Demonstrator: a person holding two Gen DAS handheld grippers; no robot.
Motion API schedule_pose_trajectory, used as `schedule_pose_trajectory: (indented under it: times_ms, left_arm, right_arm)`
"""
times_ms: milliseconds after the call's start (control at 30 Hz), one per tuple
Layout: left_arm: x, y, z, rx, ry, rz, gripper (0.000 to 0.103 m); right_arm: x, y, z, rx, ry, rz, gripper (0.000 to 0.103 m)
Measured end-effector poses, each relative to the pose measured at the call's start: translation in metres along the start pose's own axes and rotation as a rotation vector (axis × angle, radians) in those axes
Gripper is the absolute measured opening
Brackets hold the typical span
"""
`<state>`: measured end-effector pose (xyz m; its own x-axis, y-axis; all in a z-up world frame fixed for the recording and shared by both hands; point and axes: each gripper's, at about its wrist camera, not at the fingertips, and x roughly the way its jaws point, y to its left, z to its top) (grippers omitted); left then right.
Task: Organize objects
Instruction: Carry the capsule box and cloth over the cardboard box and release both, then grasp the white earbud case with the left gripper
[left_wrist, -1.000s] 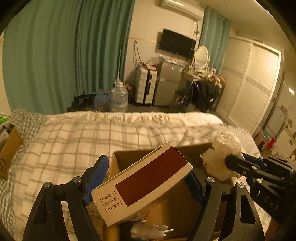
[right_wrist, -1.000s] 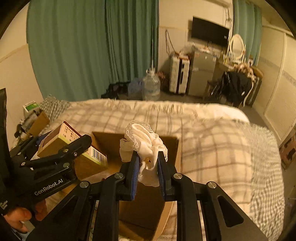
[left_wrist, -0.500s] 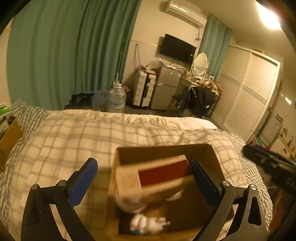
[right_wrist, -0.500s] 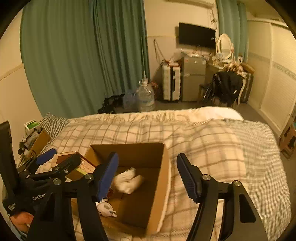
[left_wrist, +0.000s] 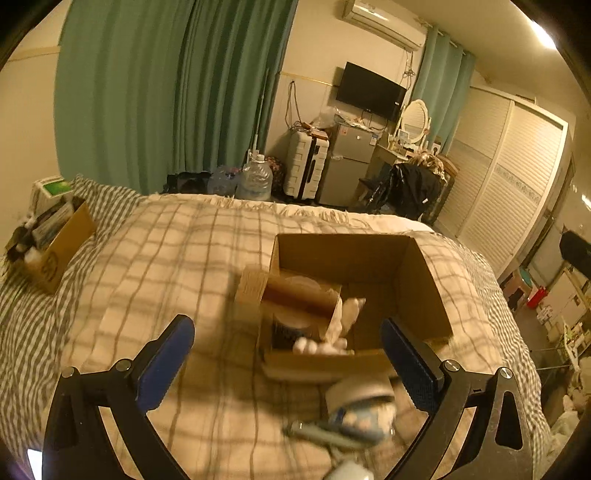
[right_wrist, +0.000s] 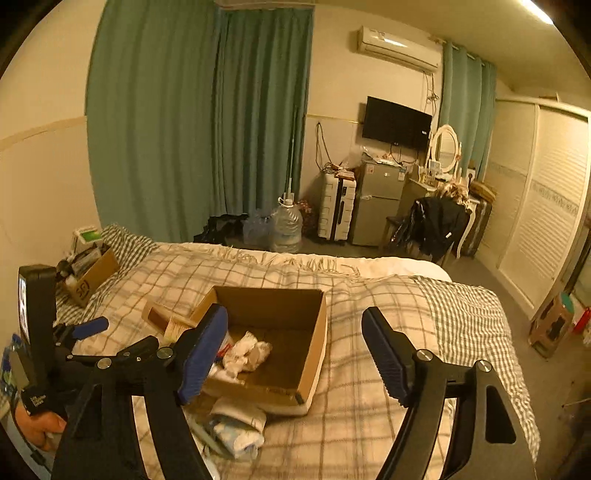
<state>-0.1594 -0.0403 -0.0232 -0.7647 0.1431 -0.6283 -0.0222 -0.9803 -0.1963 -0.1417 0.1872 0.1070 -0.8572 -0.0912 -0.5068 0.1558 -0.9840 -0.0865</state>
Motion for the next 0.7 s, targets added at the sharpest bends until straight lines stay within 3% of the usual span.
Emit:
schedule_pose_trajectory:
  times_ms: [267,400,567,700]
  left_arm:
    - [-0.017,0.005,-0.039,0.010,0.038,0.029,0.103]
    - [0.003,-0.002,-0.076,0.017,0.134,0.010,0.103]
    - [0.030,-0.023,-0.117,0.074,0.265,-0.029,0.103]
    - [0.036,-0.036,-0.140,0.060,0.336,-0.101,0.103]
  right_arm:
    - [-0.019,0.027,-0.055,-0.030,0.077,0.050,0.076]
    - [-0.005,0.023,-0.088,-0.006,0.130,0.058,0.076]
    - [0.034,0.006,-0.119,0.019,0.229,-0.005,0.076]
    - [0.060,-0.006,-0.141,0.051,0.306,-0.006,0.076]
